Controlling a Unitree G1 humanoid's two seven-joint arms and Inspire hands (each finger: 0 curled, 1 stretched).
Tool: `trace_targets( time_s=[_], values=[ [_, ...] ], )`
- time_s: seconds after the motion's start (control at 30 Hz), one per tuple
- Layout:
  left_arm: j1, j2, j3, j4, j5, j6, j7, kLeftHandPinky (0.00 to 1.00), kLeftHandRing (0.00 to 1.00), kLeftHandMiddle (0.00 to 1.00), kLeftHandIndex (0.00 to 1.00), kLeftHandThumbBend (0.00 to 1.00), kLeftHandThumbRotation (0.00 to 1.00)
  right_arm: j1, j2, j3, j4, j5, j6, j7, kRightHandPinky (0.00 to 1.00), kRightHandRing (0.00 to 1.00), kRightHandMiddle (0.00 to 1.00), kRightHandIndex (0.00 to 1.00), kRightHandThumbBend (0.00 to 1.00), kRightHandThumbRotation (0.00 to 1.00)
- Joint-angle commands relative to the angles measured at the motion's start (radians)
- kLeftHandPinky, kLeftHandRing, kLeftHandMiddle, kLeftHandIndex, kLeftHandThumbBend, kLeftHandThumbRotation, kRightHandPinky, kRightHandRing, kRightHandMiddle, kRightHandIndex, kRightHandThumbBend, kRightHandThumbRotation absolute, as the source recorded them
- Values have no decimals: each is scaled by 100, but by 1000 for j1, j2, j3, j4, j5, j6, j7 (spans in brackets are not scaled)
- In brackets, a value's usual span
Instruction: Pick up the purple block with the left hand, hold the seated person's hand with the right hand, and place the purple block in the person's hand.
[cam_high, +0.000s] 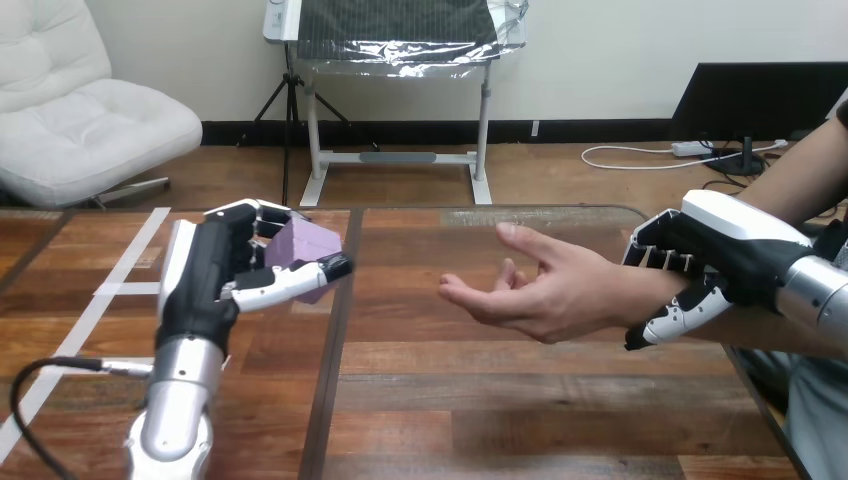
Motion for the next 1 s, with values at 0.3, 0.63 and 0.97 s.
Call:
trace_targets(
  time_s=[0.3, 0.63, 0.97],
  values=[
    [-215, 4, -25, 178, -10, -19, 13, 34, 38, 45, 45, 63, 0, 49, 69, 35, 27, 16, -4, 18, 35, 39, 45, 50, 80, 13],
    [-292, -5, -34, 295, -7, -38, 24, 33, 39, 46, 46, 64, 0, 58, 73, 34, -6, 19, 6, 21, 35, 39, 45, 50, 80, 15],
    [-357, -21, -47, 372, -2, -36, 28, 33, 38, 45, 46, 64, 0, 61, 79, 32, -26, 26, -1, 27, 35, 39, 45, 50, 80, 17]
  ],
)
